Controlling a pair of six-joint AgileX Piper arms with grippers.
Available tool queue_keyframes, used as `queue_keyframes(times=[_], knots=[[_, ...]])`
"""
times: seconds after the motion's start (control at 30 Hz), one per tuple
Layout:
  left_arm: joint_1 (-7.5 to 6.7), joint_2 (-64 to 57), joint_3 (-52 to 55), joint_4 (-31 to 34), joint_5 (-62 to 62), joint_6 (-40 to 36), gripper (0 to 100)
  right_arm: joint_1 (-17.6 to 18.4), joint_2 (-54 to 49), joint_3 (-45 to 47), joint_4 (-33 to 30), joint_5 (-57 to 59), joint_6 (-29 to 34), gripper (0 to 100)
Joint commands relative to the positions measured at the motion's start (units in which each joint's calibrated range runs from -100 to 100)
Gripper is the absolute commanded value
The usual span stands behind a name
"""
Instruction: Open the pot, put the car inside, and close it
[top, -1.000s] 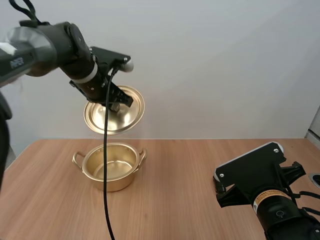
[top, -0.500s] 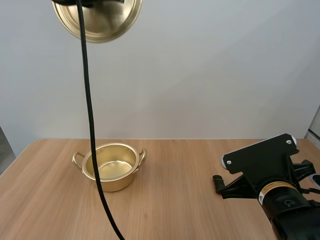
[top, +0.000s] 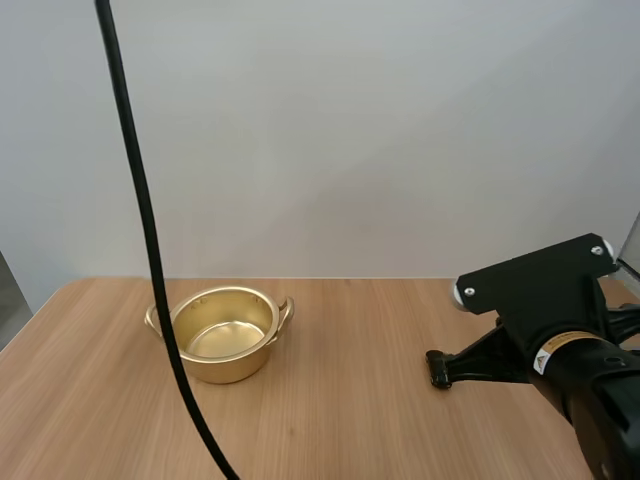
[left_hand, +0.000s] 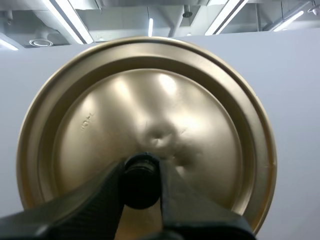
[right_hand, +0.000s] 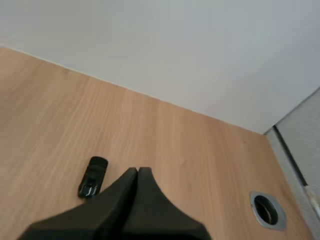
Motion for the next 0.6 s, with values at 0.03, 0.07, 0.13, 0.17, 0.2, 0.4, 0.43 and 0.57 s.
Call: queue_keyframes(times=[0.03,0.07,0.13,0.17,0.2,0.4,0.43,0.57], knots=[[0.01,-0.1,-0.1,0.0,0.0,0.1,0,0.0,10.9,-0.2,10.4,-3.5,-11.5,0],[0.01,-0.1,-0.1,0.0,0.0,0.1,0,0.0,14.1,-0.8,10.9,-4.3,-11.4,0],[0.01,-0.1,-0.1,0.0,0.0,0.1,0,0.0,22.5,-3.2,12.7,-4.0,-11.4,0],[0.01,-0.1,-0.1,0.1,0.0,0.1,0,0.0,26.6,-5.0,13.0,-3.5,-11.4,0],[0.01,-0.1,-0.1,0.1,0.0,0.1,0,0.0,30.5,-7.0,13.3,-2.6,-11.4,0],[0.01,-0.5,-0.1,4.1,0.2,0.4,0,0.0,47.7,-17.6,17.7,6.3,-11.3,0],[0.01,-0.5,-0.1,5.4,0.2,0.4,0,0.0,49.9,-18.6,17.6,6.8,-11.3,0],[0.01,-0.5,-0.1,7.8,0.2,0.4,0,0.0,57.0,-19.8,15.4,7.2,-11.1,0]])
